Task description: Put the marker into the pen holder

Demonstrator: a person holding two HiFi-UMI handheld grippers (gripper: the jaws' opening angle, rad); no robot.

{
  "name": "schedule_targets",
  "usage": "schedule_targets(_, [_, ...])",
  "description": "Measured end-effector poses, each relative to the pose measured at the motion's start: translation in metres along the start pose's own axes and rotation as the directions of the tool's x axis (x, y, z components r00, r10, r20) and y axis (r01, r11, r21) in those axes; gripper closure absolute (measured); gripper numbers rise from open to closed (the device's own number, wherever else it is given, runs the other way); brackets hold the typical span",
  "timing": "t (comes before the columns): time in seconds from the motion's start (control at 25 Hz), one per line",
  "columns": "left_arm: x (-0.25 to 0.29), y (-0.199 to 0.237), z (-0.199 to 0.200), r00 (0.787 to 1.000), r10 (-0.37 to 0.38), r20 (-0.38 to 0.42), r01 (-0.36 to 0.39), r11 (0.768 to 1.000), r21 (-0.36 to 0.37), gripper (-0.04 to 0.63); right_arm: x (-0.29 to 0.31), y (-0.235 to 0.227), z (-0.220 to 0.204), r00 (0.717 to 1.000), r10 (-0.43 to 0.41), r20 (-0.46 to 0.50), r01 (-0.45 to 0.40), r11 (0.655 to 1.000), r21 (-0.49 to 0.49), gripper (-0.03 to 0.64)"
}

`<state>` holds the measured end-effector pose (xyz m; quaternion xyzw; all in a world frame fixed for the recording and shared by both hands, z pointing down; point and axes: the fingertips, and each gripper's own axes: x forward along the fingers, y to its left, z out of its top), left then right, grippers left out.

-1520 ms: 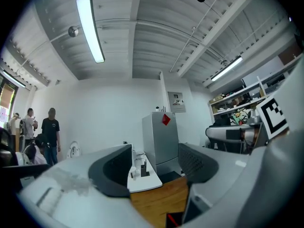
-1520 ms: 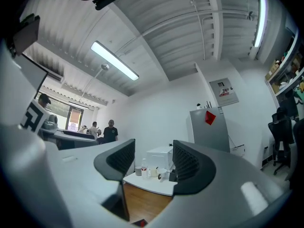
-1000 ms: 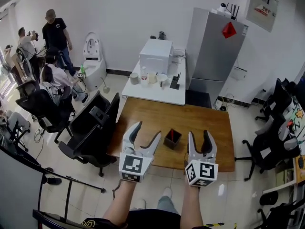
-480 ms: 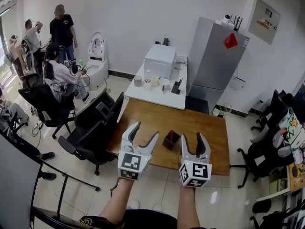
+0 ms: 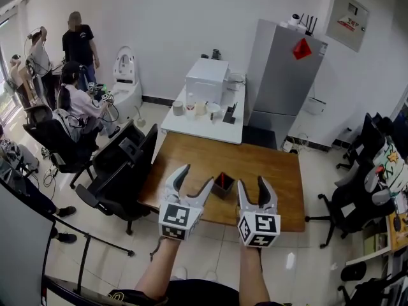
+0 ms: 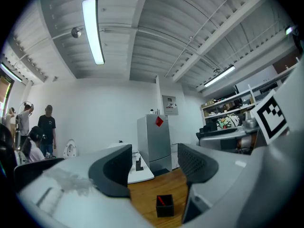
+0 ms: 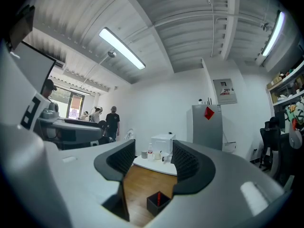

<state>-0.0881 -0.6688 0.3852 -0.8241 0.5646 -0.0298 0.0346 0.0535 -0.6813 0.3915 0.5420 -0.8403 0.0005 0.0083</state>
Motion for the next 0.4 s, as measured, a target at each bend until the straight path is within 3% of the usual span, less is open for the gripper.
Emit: schedule_targets(0.4, [0.0027,-0.0051,-0.0026,1.000,0.024,-0.009,-0.025,1.000,-0.006,0.295,-0.0031,-0.0029,-0.0004,0.999,0.036,-0.001,-0.036,0.999,-0.013,0.374])
